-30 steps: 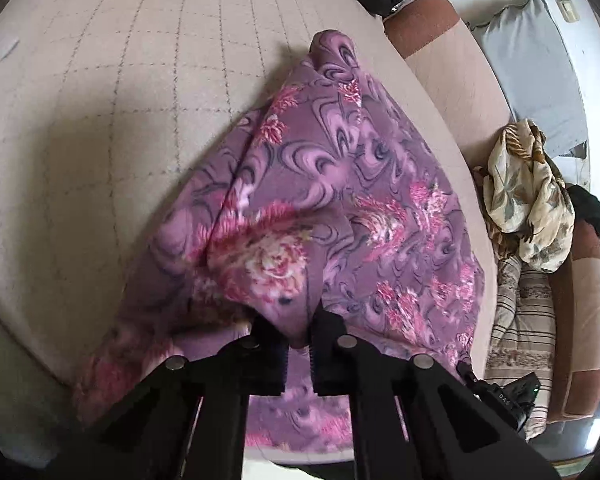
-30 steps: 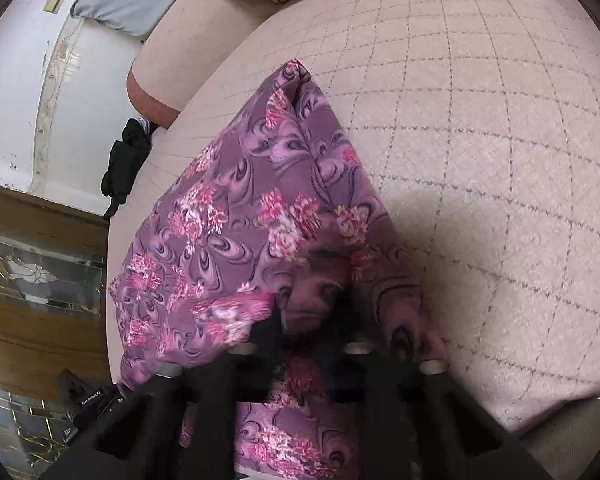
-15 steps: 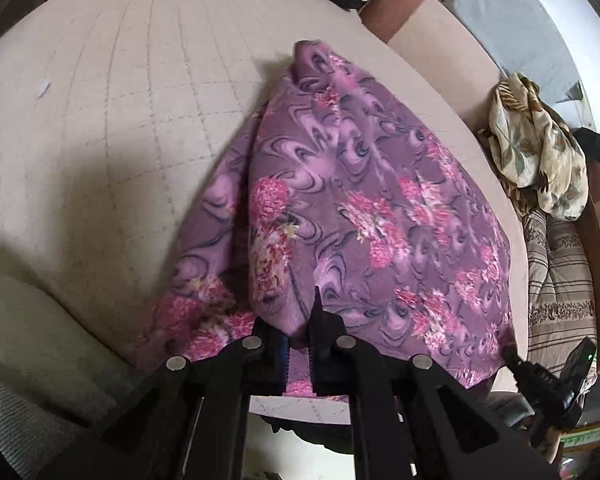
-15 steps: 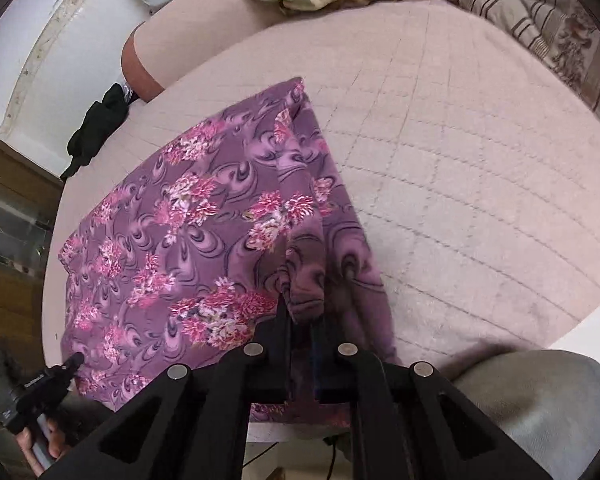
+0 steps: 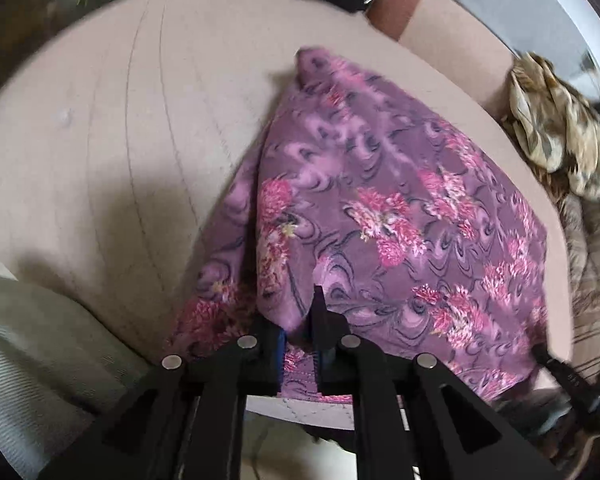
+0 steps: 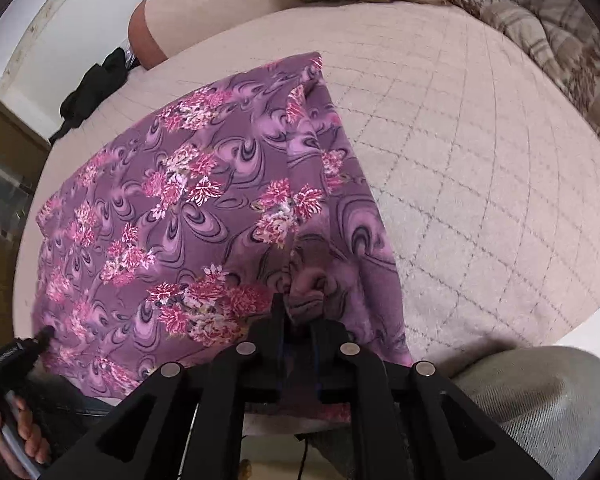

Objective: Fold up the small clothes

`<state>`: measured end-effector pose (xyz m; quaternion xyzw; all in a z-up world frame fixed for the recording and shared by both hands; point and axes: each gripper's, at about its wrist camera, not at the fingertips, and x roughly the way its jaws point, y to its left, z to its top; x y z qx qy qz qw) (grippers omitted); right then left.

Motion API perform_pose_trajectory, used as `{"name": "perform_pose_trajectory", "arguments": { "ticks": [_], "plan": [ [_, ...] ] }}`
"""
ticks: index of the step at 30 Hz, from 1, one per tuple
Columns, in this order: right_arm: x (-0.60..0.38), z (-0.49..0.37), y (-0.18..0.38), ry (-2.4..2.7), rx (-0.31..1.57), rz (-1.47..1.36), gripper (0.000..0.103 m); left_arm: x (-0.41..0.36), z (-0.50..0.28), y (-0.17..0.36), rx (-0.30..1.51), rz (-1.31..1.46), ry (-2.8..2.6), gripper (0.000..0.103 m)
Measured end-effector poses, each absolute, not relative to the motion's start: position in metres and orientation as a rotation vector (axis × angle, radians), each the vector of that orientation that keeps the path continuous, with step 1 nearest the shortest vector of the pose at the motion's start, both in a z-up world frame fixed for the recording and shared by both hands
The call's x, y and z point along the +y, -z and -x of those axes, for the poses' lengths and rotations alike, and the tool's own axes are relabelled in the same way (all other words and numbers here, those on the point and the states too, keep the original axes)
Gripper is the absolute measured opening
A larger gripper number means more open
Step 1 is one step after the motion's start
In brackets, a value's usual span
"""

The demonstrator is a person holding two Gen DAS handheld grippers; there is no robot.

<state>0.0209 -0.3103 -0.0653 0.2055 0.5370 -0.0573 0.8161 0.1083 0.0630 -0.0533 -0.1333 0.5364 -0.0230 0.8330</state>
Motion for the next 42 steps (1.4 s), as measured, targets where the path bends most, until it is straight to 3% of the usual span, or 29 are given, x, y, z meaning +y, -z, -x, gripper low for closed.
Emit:
{"name": "perform_pose_trajectory", "arguments": {
  "ticks": [2,3,5,7,10,12,18,35,42],
  "plan": [
    [-0.301,-0.019,0.058,0.121,1.117,-0.394,0.022,0.052,-0.105,0.047,1.103,0.237,0.039,0.013],
    [-0.298,-0.016,0.055,0.135,1.105,-0.372,0.035,0.049,-0.104,0.045,1.09,0.219,0.035,0.015],
    [-0.298,-0.009,0.048,0.148,1.067,-0.366,0.049,0.047,-0.099,0.039,1.064,0.201,0.027,0.018],
    [-0.305,0.0,0.039,0.146,1.017,-0.386,0.05,0.051,-0.091,0.033,1.029,0.214,0.032,0.022],
    [-0.308,0.009,0.028,0.161,0.941,-0.412,0.058,0.064,-0.077,0.018,0.954,0.234,0.029,0.04],
    [-0.309,0.012,0.02,0.163,0.898,-0.428,0.06,0.066,-0.072,0.008,0.896,0.224,-0.001,0.061],
    [-0.321,0.027,-0.001,0.143,0.778,-0.474,0.073,0.072,-0.073,0.003,0.883,0.23,-0.006,0.063],
    [-0.32,0.034,-0.023,0.091,0.678,-0.491,0.082,0.075,-0.074,0.01,0.919,0.236,-0.008,0.063],
    [-0.296,0.016,-0.036,-0.045,0.703,-0.514,0.083,0.077,-0.075,0.012,0.923,0.247,-0.012,0.068]
  ]
}}
